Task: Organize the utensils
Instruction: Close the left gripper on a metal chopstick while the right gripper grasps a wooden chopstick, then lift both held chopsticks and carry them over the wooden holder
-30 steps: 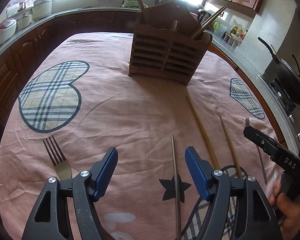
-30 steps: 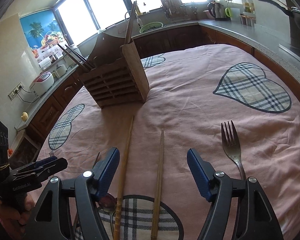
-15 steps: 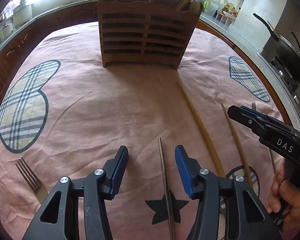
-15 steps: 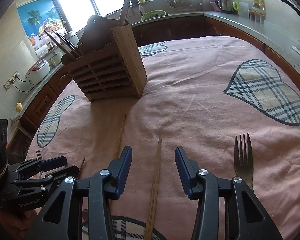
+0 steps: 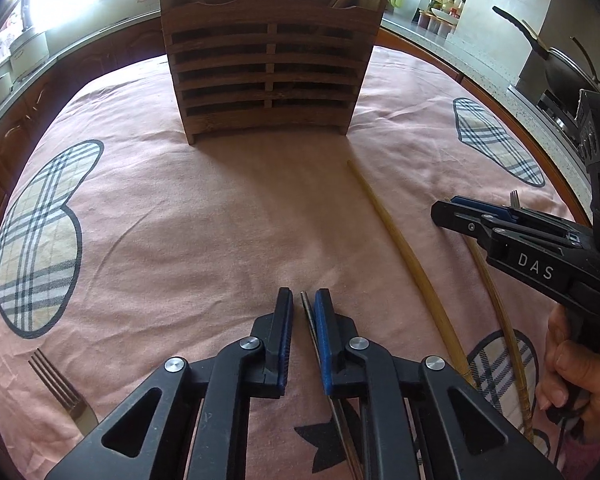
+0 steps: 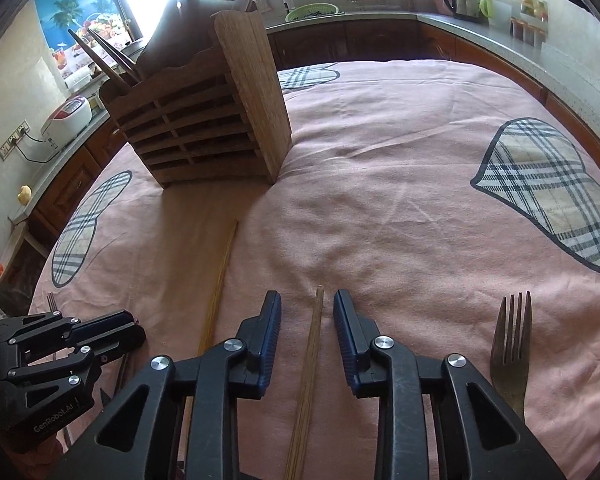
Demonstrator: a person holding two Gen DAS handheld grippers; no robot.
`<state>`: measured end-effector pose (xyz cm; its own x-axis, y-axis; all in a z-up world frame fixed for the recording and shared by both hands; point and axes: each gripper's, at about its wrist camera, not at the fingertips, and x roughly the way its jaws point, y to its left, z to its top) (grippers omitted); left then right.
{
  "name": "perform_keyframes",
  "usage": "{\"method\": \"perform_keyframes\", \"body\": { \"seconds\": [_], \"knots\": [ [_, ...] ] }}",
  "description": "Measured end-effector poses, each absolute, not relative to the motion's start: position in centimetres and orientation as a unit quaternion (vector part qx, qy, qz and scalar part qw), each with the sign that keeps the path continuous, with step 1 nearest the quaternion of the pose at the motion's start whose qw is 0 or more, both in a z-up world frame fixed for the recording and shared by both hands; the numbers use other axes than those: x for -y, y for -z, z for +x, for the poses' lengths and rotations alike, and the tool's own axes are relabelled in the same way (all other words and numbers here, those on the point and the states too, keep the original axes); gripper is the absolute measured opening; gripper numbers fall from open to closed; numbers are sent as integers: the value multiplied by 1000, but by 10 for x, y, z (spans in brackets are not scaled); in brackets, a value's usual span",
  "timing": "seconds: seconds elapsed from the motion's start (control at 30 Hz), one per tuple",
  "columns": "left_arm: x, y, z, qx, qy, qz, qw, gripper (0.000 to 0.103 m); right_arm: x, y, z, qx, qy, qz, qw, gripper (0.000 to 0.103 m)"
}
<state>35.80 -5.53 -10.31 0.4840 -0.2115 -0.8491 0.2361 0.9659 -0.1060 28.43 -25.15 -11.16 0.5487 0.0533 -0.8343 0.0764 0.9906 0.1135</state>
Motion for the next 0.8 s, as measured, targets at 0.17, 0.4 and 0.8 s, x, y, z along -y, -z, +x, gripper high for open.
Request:
{"method": "perform_keyframes", "body": {
  "seconds": [0.17, 0.4, 0.8],
  "knots": [
    [56, 103, 357, -491, 132, 9, 861, 6, 253, 112, 286, -478, 11, 60, 876, 7],
    [39, 95, 351, -490, 134, -23, 861, 5, 259, 107, 278, -472, -6, 97, 876, 4],
    [20, 73, 325, -472, 127, -43, 871, 3, 253, 89, 260, -451, -13, 108, 886, 4]
  ]
}}
